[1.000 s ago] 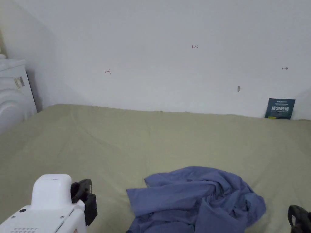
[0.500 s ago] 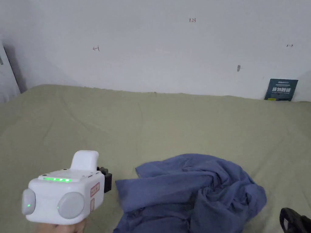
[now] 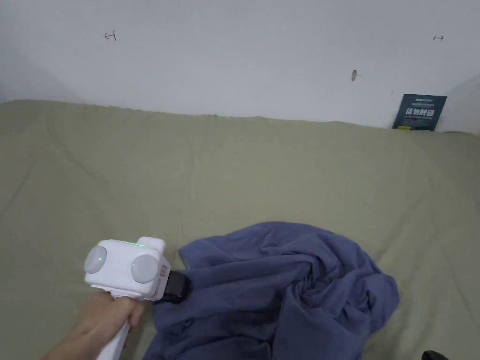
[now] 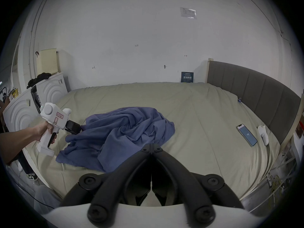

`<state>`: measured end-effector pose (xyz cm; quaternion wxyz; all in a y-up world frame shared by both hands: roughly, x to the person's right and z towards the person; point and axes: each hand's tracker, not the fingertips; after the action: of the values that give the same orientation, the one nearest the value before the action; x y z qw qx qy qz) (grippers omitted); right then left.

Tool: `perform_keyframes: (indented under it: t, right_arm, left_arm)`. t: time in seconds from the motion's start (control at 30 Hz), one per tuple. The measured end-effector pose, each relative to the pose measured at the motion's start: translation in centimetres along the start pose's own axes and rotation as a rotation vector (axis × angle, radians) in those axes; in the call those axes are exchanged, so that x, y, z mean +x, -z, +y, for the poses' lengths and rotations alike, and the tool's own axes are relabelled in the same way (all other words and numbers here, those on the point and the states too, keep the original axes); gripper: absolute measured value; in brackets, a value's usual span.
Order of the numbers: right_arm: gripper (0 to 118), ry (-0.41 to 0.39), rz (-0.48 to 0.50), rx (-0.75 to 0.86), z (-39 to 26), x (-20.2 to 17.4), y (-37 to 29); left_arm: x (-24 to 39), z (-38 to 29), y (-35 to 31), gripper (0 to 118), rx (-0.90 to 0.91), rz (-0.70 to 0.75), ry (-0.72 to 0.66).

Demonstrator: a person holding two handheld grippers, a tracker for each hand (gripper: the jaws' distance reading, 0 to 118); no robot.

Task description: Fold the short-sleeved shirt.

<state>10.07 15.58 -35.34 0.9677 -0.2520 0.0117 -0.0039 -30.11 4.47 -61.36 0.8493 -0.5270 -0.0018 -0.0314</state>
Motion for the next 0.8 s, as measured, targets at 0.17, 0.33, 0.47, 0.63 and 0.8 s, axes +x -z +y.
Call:
perform_keyframes:
  t: [0.17,0.33,0.47,0.63,0.8]
  right_arm:
    - [0,0.000,0.002,-0.006,-0.2,0.3,-0.4]
    - [0,0.005,-0.013,-0.011,0.4,1.4,-0.5]
    - [0,0.004,-0.059,-0.030,2.3,3.1,1.3]
    - [0,-0.040,-0.090,-0.125,5.8,6.2,8.5]
    - [35,-0.025,-0.015,-0.330,7.5,9.5,19.7]
  left_arm:
    - [-0.5,-0.2,-3.2,42,0.045,-0.026,-0.028]
    - [-0.7,-2.4,-5.4,0,0.078,-0.040,-0.071]
    - [-0.9,-2.6,-5.8,0,0.064,-0.067,-0.102]
    - [-0.2,-2.3,-5.8,0,0.077,-0.065,-0.075]
    - [0.0,-1.7,-5.8,0,0.081,-0.063,-0.039]
